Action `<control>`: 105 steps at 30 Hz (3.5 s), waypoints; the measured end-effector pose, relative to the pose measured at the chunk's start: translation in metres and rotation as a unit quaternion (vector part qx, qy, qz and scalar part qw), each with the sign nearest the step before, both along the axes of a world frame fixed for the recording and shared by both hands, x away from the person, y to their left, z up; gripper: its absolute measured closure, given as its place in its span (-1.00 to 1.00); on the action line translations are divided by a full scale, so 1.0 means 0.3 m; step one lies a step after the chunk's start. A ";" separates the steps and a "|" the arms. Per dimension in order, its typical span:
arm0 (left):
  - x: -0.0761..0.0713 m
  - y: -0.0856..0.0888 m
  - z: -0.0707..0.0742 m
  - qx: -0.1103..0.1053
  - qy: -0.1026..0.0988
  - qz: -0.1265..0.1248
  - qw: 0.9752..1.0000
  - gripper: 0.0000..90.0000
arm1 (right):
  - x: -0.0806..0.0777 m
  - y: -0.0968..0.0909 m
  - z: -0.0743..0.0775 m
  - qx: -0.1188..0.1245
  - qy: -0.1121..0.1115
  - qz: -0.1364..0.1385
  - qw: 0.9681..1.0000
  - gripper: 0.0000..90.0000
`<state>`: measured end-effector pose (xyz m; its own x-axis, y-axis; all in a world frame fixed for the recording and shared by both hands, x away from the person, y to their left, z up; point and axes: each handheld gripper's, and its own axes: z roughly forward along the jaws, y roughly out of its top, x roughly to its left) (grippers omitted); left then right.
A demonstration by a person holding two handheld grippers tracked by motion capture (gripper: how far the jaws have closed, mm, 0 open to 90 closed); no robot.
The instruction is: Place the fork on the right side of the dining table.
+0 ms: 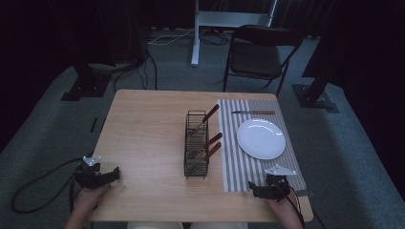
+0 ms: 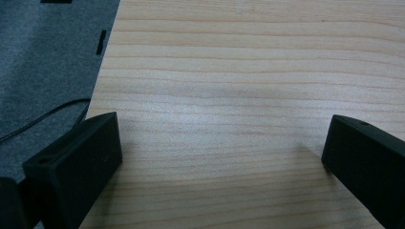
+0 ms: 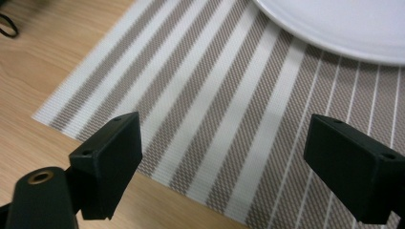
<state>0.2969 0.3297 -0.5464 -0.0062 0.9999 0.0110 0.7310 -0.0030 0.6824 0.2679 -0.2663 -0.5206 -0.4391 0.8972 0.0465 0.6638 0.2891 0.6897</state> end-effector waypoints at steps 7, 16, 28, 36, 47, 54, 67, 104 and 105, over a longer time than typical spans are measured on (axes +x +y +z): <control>0.000 0.000 0.000 0.000 0.000 0.000 1.000 -1.00 | 0.013 0.025 0.020 0.011 -0.003 0.009 1.000 -0.70; 0.000 0.000 0.000 0.000 0.000 0.000 1.000 -1.00 | 0.042 0.061 0.043 0.024 -0.015 0.021 0.999 -0.67; 0.000 0.000 0.000 0.000 0.000 0.000 1.000 -1.00 | 0.111 0.101 0.101 0.037 -0.032 0.028 0.998 -0.67; 0.000 0.001 0.000 0.001 0.001 -0.001 1.000 -1.00 | 0.157 0.114 0.113 0.045 -0.035 0.025 0.998 -0.63; 0.000 0.000 0.000 0.001 0.000 -0.001 1.000 -1.00 | 0.226 0.155 0.139 0.046 -0.039 0.034 0.998 -0.63; 0.000 0.001 0.000 0.001 0.000 -0.001 1.000 -1.00 | 0.289 0.173 0.194 0.047 -0.052 0.038 0.997 -0.61; 0.001 0.001 0.000 0.001 0.000 -0.004 1.000 -0.99 | 0.391 0.207 0.256 0.056 -0.065 0.038 0.996 -0.53; 0.001 0.001 0.000 0.001 0.000 -0.004 1.000 -1.00 | 0.642 0.432 0.381 0.095 -0.061 0.073 0.991 -0.25; 0.001 0.001 0.000 0.001 0.000 -0.004 1.000 -1.00 | 0.642 0.432 0.381 0.095 -0.061 0.073 0.991 -0.25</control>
<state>0.2972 0.3300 -0.5464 0.0015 0.9999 0.0126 0.7314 -0.0097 0.6819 0.4605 -0.1366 -0.4062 -0.5763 0.8039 0.1473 0.5331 0.2331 0.8133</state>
